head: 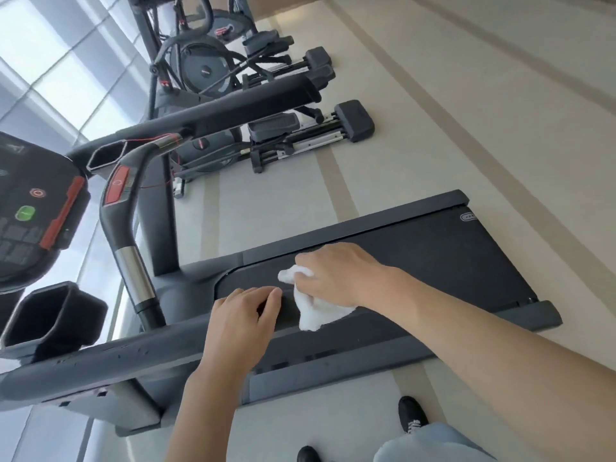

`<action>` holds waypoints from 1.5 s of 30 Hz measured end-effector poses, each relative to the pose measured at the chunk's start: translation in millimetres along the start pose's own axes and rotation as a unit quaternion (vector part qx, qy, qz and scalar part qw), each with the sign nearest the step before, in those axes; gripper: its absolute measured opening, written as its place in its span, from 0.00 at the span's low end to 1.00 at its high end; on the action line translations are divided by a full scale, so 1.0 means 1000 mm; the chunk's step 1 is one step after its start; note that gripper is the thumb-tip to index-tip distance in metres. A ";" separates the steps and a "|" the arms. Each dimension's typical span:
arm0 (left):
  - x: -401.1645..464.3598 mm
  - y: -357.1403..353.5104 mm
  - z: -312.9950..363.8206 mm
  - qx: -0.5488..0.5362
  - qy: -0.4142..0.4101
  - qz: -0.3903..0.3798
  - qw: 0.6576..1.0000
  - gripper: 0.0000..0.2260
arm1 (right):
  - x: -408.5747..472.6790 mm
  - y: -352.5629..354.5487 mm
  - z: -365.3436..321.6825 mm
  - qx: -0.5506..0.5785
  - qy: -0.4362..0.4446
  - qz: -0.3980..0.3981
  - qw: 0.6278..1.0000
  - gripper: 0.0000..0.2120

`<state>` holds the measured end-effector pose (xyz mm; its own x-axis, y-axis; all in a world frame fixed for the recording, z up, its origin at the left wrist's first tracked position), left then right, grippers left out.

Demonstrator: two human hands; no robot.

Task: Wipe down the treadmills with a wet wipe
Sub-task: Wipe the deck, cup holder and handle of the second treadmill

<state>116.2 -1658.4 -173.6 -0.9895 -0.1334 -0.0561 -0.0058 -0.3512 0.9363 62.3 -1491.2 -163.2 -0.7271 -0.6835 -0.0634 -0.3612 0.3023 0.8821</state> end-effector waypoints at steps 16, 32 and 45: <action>0.022 0.000 0.006 -0.022 -0.129 -0.154 0.979 0.20 | -0.057 -0.052 -0.067 -0.176 -0.132 0.566 0.795 0.13; 0.018 -0.010 0.007 -0.032 -0.205 -0.189 0.960 0.12 | -0.114 -0.078 -0.004 0.055 -0.360 0.779 0.510 0.11; 0.017 -0.011 0.006 -0.039 -0.205 -0.195 0.958 0.15 | -0.062 -0.138 -0.059 0.158 -0.303 0.733 0.588 0.09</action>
<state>98.4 -1651.0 -182.4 -0.8883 0.3915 -0.2402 -0.3910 -0.3702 0.8426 192.1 -1529.7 -253.4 -0.4331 0.7988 0.4176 0.8921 0.4461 0.0720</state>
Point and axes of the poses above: each hand's wrist, its own x-axis towards the middle knuckle, its own y-axis out of the back of the hand, z = x × y, the point moved 7 cm from there along x, towards the middle knuckle, and after that the axes turned 12 degrees about y, right-handed, at the moved point
